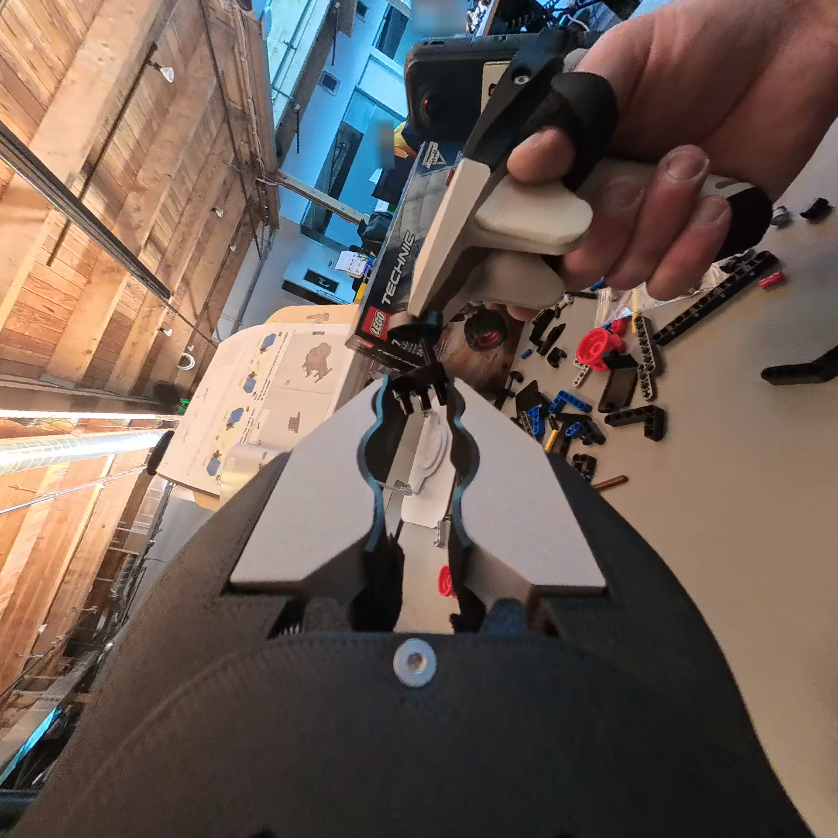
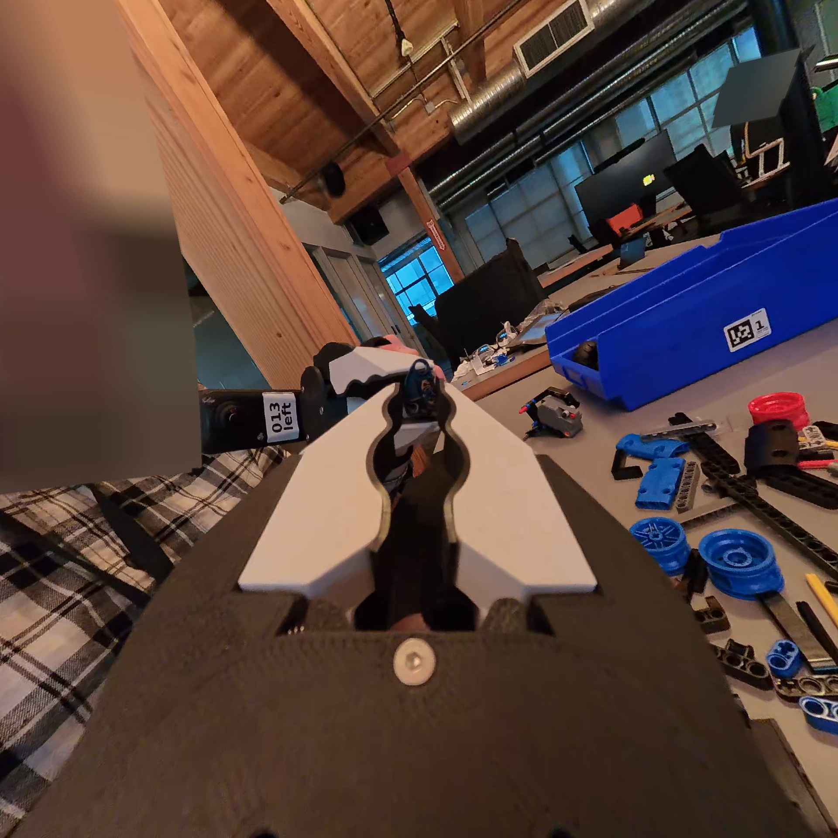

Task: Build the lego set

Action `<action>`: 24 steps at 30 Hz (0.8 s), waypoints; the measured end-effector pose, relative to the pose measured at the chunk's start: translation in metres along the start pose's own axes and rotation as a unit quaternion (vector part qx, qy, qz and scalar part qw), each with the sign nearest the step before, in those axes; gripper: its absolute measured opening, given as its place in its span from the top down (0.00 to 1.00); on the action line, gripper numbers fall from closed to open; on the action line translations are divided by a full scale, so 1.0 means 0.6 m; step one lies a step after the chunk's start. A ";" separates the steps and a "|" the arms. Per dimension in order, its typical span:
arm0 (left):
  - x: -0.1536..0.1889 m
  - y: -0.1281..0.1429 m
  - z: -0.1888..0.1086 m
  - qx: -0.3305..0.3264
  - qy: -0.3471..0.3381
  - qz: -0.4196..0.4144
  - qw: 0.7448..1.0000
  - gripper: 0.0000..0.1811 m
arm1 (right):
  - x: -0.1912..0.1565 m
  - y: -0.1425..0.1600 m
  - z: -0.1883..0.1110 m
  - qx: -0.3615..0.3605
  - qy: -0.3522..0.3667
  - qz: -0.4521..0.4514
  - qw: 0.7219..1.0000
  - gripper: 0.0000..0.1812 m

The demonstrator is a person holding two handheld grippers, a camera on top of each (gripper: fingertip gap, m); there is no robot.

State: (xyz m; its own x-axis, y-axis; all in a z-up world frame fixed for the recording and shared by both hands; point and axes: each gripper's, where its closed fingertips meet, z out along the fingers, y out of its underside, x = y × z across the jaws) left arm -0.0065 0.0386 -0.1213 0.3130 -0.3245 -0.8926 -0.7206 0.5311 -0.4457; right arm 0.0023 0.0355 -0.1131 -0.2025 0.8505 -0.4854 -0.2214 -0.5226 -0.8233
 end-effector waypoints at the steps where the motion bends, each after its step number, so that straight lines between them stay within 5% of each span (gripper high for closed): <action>1: 0.000 -0.001 0.000 0.000 0.000 0.002 1.000 0.89 | -0.001 0.000 0.000 0.000 -0.002 -0.001 1.000 0.93; 24: 0.008 0.016 0.009 -0.034 -0.004 0.011 0.999 0.89 | 0.016 0.003 0.003 -0.003 0.039 -0.008 0.999 0.93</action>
State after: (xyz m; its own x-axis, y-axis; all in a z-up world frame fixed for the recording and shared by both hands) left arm -0.0085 0.0462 -0.1301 0.3012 -0.3076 -0.9026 -0.7675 0.4834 -0.4209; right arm -0.0018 0.0426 -0.1188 -0.1240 0.8611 -0.4930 -0.2176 -0.5084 -0.8332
